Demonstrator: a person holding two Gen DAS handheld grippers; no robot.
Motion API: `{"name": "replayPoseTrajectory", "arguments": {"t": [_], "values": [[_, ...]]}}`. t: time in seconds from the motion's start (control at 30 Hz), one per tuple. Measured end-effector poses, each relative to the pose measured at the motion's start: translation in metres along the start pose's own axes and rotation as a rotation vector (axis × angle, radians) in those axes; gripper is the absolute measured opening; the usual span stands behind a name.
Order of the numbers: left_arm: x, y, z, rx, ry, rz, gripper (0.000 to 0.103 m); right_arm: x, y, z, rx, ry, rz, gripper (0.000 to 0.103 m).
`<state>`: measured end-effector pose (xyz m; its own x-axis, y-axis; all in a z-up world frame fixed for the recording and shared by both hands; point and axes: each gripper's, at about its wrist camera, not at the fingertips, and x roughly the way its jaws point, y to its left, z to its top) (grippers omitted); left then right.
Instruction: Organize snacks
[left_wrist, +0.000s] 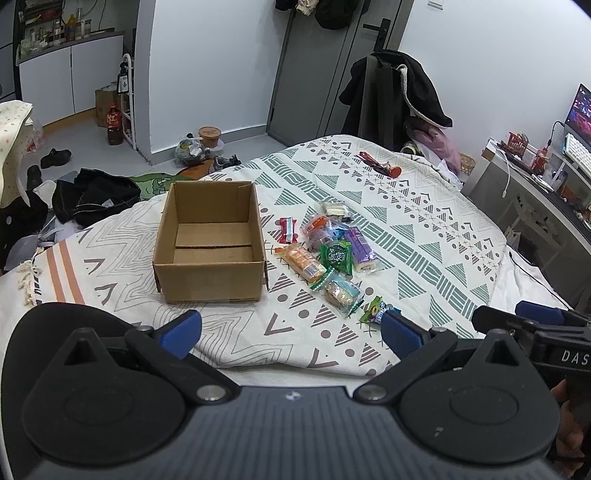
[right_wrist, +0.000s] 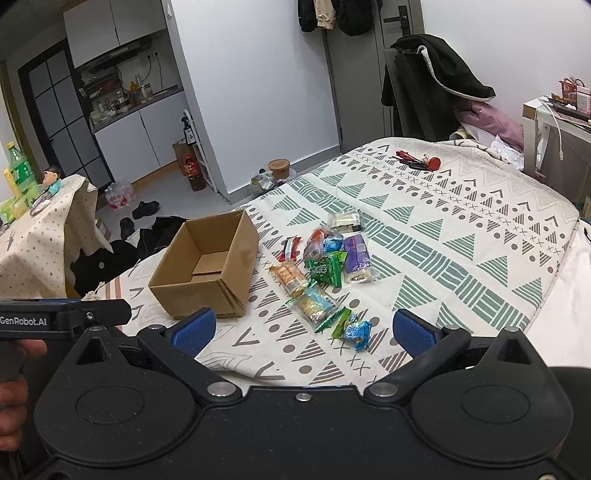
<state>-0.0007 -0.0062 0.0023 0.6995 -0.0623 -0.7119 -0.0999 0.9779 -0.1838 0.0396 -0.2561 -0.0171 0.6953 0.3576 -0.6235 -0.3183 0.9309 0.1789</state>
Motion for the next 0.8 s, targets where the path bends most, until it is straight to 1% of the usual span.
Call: {"name": "replayPoseTrajectory", "arguments": {"t": [0.13,0.3,0.4,0.6,0.8], "values": [[0.004,-0.001,0.005,-0.005,-0.005,-0.004,0.103,0.007,-0.005,0.004,0.024,0.007,0.003,0.103],[0.015,0.001,0.011,-0.019,-0.004,-0.011,0.103,0.019,-0.004,0.008,0.007,0.031,0.017,0.103],[0.026,0.000,0.014,-0.018,-0.002,-0.016,0.103,0.030,-0.006,0.011,0.022,0.045,-0.001,0.103],[0.050,-0.001,0.018,-0.034,0.010,-0.048,0.102,0.055,-0.017,0.017,0.098,0.072,-0.050,0.103],[0.077,-0.001,0.023,-0.059,0.031,-0.083,0.101,0.076,-0.027,0.020,0.146,0.104,-0.072,0.103]]}}
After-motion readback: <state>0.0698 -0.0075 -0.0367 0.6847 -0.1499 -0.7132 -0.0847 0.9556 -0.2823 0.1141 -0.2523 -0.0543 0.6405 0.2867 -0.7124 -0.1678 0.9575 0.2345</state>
